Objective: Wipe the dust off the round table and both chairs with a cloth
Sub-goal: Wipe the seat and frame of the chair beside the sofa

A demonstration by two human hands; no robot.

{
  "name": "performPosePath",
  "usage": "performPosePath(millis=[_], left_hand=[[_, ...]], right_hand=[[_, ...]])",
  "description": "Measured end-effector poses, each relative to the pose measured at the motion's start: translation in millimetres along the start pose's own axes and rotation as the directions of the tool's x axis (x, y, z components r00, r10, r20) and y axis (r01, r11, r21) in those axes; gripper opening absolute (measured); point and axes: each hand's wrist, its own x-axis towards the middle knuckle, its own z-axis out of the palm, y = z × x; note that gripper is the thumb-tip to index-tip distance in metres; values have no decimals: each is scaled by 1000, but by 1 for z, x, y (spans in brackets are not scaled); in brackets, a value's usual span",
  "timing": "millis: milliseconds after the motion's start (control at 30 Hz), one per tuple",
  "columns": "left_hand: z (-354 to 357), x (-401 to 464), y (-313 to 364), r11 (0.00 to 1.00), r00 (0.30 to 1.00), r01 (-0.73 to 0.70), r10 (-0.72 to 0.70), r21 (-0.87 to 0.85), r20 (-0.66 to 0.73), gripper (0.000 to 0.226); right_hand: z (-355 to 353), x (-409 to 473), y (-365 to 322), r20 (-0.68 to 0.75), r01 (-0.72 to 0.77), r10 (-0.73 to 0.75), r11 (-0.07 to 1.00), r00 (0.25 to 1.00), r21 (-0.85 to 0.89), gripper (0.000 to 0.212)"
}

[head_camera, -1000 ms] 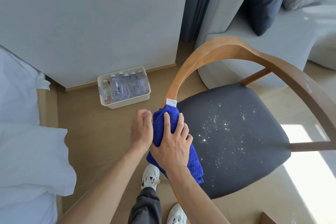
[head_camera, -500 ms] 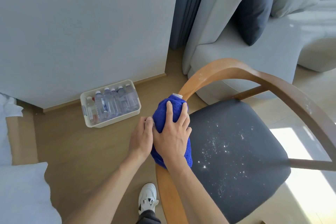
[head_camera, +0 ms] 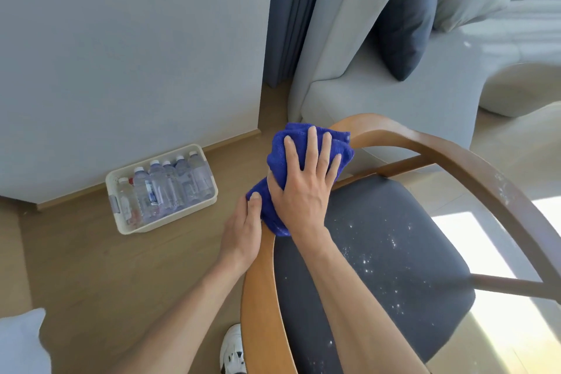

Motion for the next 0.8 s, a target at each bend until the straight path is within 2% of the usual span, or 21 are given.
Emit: performPosePath(millis=[67, 200, 433, 600, 700, 800], left_hand=[[6, 2, 4, 999, 1000, 0, -1, 33, 14, 37], [17, 7, 12, 989, 999, 0, -8, 151, 49, 20], [40, 19, 32, 942, 999, -28, 18, 334, 31, 52], [60, 28, 54, 850, 992, -79, 117, 521, -40, 59], [73, 39, 75, 778, 973, -150, 224, 610, -47, 64], [92, 50, 102, 672, 949, -208, 314, 711, -20, 68]], right_hand=[[-5, 21, 10, 8, 18, -18, 1000, 1000, 1, 53], [-19, 61, 35, 71, -37, 31, 997, 997, 75, 47], [-32, 109, 109, 181, -216, 160, 911, 970, 352, 36], [-28, 109, 164, 204, -321, 252, 812, 946, 488, 33], [-21, 106, 193, 226, -376, 302, 796, 926, 474, 36], [-17, 93, 230, 217, -346, 288, 883, 933, 316, 41]])
